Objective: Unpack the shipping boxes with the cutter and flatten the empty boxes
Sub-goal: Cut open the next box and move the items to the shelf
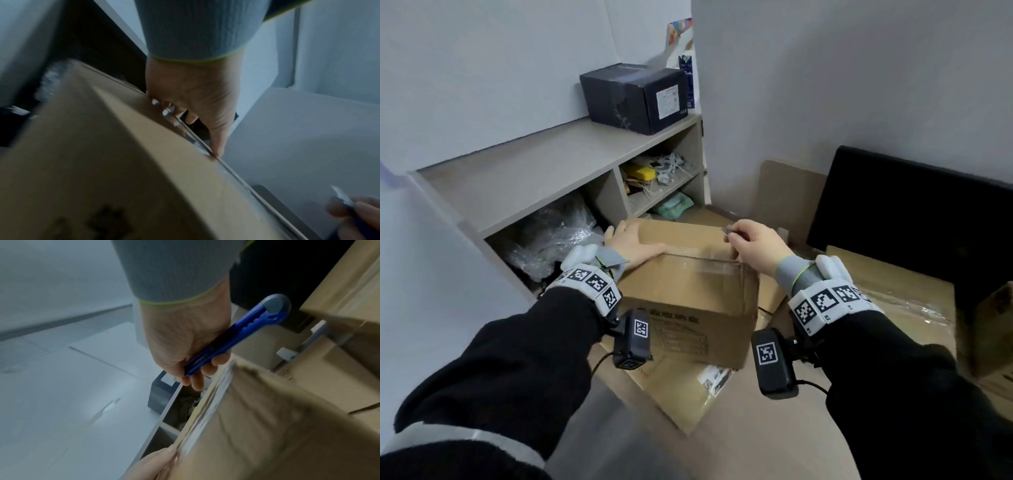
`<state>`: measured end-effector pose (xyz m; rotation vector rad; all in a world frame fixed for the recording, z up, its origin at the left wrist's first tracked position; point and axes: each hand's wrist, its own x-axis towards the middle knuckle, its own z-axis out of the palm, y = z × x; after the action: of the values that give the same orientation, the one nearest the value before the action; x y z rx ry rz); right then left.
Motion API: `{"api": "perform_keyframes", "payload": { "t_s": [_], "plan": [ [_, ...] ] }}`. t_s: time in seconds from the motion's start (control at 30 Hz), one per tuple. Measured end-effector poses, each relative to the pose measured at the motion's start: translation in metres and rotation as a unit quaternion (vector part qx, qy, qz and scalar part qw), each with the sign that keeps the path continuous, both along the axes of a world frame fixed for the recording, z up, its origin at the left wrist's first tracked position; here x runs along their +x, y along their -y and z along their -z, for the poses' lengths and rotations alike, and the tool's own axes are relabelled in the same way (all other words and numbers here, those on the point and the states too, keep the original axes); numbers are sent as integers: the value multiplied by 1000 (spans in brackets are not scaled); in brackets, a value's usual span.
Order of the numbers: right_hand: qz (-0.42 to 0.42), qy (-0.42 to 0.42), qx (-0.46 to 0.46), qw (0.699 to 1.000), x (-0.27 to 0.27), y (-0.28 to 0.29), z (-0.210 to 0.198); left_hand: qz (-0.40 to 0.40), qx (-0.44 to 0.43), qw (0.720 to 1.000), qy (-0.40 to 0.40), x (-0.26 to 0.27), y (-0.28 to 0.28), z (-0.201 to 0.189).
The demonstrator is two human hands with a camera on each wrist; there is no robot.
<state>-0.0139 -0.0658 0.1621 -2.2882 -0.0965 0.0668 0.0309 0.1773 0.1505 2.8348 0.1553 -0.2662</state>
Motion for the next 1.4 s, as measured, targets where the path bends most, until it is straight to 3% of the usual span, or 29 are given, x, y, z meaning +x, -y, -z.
{"api": "perform_keyframes", "payload": {
  "t_s": [0.1, 0.2, 0.4, 0.57, 1.0, 1.4],
  "plan": [
    [-39, 2, -42, 998, 9, -40, -3, -78, -34, 996, 10, -23, -31, 5],
    [-52, -5, -79, 996, 15, -68, -3, -108, -82, 990, 29, -35, -35, 11],
    [-96, -3, -144, 985, 20, -125, -11, -130, -179, 969, 111, -51, -47, 14],
    [-136, 30, -176, 974, 30, -149, -11, -145, -255, 948, 124, -54, -52, 23],
    [-216, 102, -248, 939, 52, -176, -6, -151, -316, 923, 161, -43, -56, 35],
    [-213, 92, -255, 939, 58, -182, -2, -158, -330, 916, 167, -41, -59, 43]
  ]
}}
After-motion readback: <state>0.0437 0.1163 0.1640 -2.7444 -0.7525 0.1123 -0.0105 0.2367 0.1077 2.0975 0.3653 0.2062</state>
